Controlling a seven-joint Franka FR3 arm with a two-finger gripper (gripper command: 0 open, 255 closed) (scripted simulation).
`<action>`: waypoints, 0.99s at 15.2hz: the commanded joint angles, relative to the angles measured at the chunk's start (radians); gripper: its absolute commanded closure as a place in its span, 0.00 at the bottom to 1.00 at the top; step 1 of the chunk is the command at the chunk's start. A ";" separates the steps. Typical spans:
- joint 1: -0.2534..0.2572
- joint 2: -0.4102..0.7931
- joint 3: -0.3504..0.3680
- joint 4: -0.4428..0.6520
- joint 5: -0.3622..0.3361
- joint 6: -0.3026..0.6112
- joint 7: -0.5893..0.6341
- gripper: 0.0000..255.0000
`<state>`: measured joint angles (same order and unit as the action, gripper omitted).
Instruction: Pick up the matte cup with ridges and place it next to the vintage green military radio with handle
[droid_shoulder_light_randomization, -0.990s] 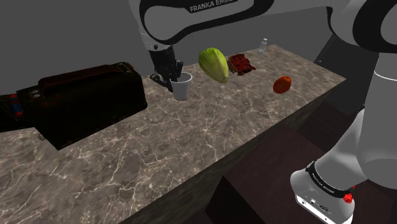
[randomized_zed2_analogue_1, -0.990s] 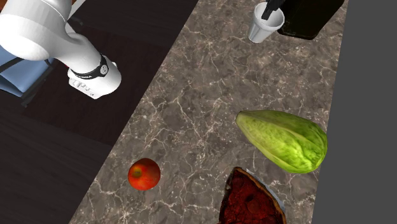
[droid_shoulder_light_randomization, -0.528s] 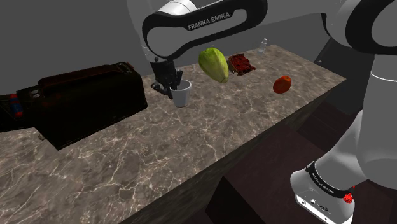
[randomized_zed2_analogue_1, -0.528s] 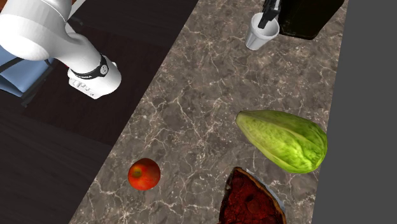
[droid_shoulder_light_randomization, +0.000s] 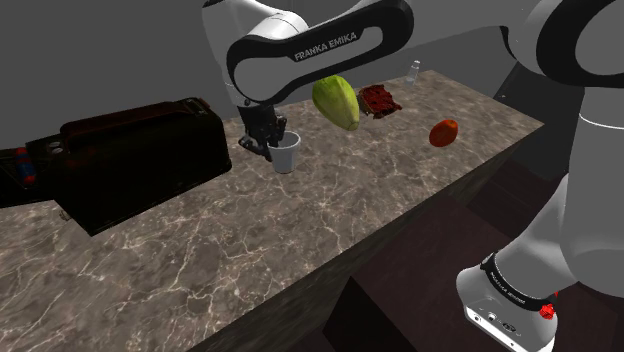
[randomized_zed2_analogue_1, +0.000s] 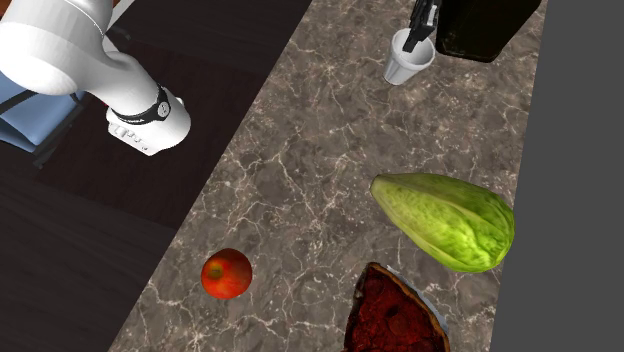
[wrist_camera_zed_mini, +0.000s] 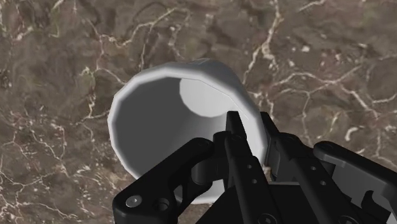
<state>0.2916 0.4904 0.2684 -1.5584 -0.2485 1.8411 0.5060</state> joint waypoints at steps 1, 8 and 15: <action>0.000 0.000 0.000 0.000 0.000 0.001 0.000 1.00; 0.000 0.000 0.000 0.000 0.000 0.000 0.000 0.00; 0.016 -0.003 0.006 0.122 0.008 -0.124 -0.010 0.00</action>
<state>0.3072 0.4853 0.2751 -1.4421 -0.2399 1.7215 0.4974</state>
